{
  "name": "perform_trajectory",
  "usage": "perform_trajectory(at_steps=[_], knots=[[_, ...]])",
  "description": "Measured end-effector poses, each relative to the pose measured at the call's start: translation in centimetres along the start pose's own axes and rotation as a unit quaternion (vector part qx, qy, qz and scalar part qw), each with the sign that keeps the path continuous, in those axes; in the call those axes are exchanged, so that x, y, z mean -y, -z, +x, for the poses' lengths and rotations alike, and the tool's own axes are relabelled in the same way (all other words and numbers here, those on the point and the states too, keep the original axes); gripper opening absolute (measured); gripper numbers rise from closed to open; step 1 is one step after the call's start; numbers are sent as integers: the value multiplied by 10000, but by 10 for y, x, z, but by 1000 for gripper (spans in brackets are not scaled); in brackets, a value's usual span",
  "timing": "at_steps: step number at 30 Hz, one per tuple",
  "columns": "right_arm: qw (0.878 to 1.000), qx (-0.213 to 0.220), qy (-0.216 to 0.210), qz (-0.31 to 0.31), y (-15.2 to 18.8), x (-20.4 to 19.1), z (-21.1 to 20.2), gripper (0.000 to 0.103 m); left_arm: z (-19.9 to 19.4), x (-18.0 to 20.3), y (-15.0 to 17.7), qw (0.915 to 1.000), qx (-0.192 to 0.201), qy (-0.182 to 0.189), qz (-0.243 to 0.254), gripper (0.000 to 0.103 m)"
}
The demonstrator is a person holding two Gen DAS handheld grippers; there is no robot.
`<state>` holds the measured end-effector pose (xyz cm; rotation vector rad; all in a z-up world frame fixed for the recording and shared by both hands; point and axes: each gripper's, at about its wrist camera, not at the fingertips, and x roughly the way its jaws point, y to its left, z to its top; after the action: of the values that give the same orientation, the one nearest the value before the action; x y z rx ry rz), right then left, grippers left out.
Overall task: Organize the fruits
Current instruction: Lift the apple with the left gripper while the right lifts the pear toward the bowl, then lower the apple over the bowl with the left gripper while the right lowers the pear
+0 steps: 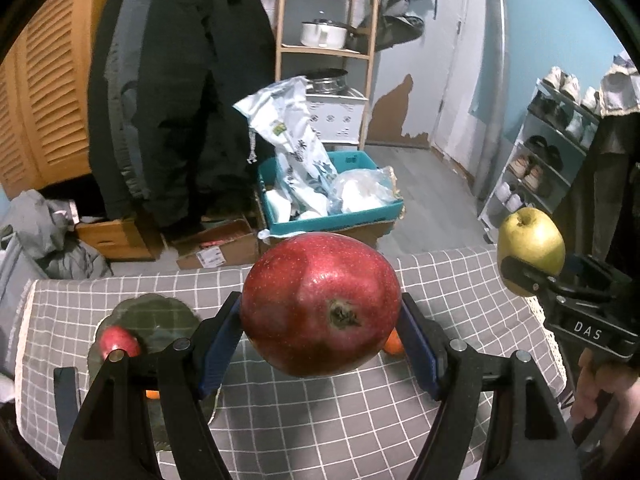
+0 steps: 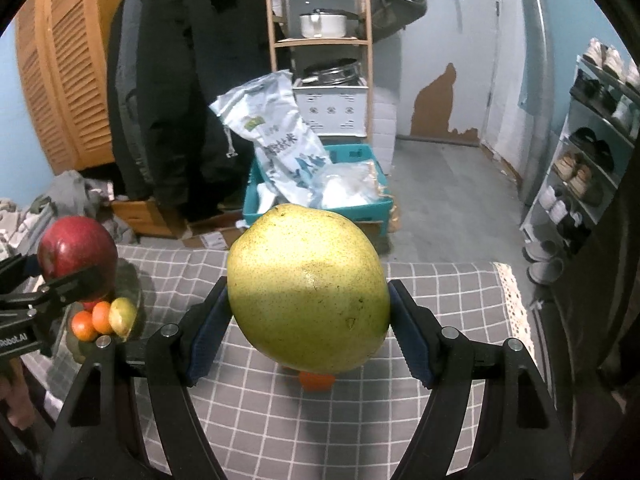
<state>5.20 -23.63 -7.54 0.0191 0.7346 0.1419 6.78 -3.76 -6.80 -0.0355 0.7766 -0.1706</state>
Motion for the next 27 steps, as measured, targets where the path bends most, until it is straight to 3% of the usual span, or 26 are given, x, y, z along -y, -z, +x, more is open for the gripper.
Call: perform_trajectory(at_steps=[11, 27], knots=[[9991, 15, -326, -278, -9, -40, 6, 76, -14, -38, 8, 9992, 101, -277, -271, 76], [9928, -271, -996, -612, -15, -116, 40, 76, -21, -113, 36, 9939, -58, -739, -813, 76]])
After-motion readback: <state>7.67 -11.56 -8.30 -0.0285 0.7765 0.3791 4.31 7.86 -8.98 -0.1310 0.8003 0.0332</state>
